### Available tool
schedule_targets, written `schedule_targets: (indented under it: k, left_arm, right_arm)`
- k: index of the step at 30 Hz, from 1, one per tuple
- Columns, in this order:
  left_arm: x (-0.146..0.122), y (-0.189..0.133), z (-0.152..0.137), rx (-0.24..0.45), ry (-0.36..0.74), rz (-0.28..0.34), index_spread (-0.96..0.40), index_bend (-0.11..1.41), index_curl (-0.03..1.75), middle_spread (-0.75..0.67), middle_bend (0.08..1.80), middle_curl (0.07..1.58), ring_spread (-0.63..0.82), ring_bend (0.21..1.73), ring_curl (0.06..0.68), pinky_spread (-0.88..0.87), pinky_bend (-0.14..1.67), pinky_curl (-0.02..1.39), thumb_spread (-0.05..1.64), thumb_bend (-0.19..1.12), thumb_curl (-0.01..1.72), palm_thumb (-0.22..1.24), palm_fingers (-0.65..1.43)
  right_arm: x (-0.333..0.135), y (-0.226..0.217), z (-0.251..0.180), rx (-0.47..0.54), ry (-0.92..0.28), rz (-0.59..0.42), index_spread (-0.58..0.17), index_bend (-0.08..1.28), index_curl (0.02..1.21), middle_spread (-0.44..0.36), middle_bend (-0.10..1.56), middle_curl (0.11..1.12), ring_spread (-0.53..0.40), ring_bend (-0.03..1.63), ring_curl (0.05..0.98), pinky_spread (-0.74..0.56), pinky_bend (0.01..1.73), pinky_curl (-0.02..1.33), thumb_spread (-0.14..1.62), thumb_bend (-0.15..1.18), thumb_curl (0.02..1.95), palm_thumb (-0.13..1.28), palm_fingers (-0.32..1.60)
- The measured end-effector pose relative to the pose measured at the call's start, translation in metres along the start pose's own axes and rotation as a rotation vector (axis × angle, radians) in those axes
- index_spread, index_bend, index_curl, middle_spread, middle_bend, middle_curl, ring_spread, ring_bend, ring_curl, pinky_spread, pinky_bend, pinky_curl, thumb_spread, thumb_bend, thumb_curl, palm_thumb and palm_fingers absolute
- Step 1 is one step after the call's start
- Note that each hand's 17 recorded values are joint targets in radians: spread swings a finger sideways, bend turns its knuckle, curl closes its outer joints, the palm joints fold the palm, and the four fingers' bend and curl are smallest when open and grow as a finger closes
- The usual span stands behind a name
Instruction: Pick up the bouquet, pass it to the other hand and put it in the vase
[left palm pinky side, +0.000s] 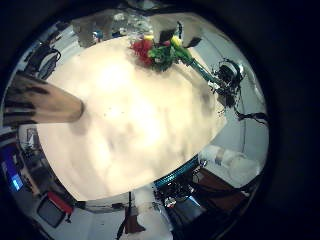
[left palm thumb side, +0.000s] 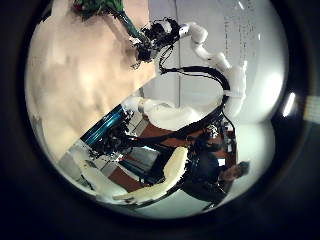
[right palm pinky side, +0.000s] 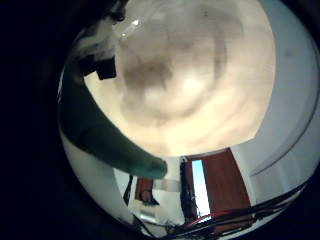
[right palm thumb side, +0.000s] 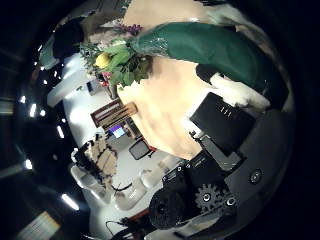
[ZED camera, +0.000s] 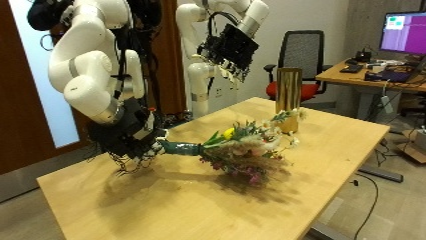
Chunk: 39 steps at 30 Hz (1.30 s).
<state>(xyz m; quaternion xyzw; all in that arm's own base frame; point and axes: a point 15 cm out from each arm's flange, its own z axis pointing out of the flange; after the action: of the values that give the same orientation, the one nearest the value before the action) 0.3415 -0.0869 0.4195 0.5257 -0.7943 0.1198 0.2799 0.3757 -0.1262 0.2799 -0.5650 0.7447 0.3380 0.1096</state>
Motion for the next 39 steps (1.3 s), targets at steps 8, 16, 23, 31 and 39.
schedule_targets:
  k: [8, 16, 23, 31, 39]
  left_arm:
    - [-0.005, 0.002, -0.006, 0.039, 0.032, -0.026, 0.34, 0.18, 0.35, 0.54, 0.19, 0.27, 0.63, 0.43, 0.225, 0.56, 0.19, 0.29, 0.80, -0.04, 0.32, 0.20, 0.01]
    - [-0.018, 0.004, -0.018, 0.119, 0.132, -0.067, 0.32, 0.19, 0.36, 0.53, 0.19, 0.28, 0.62, 0.44, 0.226, 0.55, 0.19, 0.28, 0.80, -0.04, 0.32, 0.20, 0.05]
    - [-0.029, 0.000, -0.020, 0.150, 0.198, -0.083, 0.31, 0.18, 0.37, 0.51, 0.19, 0.28, 0.60, 0.46, 0.230, 0.53, 0.19, 0.28, 0.80, -0.03, 0.32, 0.20, 0.07]
    - [-0.038, -0.003, -0.024, 0.184, 0.257, -0.086, 0.31, 0.18, 0.37, 0.51, 0.19, 0.28, 0.59, 0.46, 0.226, 0.53, 0.19, 0.28, 0.80, -0.04, 0.33, 0.19, 0.07]
    - [-0.034, -0.008, -0.038, 0.259, 0.385, -0.063, 0.32, 0.18, 0.37, 0.51, 0.19, 0.28, 0.59, 0.48, 0.223, 0.53, 0.19, 0.28, 0.80, -0.04, 0.32, 0.19, 0.08]
  right_arm:
    - [-0.016, 0.015, -0.036, 0.036, -0.194, -0.092, -0.228, 1.07, 0.92, -0.166, 1.30, 0.87, -0.208, 1.43, 0.662, -0.21, 1.39, 0.64, 0.36, -0.01, 0.86, 1.24, 1.10]
    - [-0.043, 0.028, -0.064, 0.098, -0.370, -0.228, -0.223, 1.07, 0.92, -0.155, 1.30, 0.88, -0.206, 1.43, 0.672, -0.22, 1.32, 0.71, 0.24, -0.01, 0.91, 1.23, 1.09]
    - [-0.074, 0.039, -0.076, 0.111, -0.532, -0.409, -0.222, 1.07, 0.92, -0.151, 1.31, 0.88, -0.206, 1.43, 0.678, -0.23, 1.28, 0.76, 0.18, -0.01, 0.92, 1.22, 1.10]
    - [-0.106, 0.041, -0.069, 0.104, -0.582, -0.565, -0.222, 1.07, 0.92, -0.148, 1.31, 0.87, -0.206, 1.43, 0.682, -0.24, 1.24, 0.82, 0.16, -0.02, 0.93, 1.22, 1.10]
    - [-0.136, 0.045, -0.053, 0.054, -0.626, -0.712, -0.223, 1.07, 0.92, -0.147, 1.31, 0.87, -0.205, 1.43, 0.683, -0.24, 1.20, 0.88, 0.14, -0.02, 0.93, 1.22, 1.11]
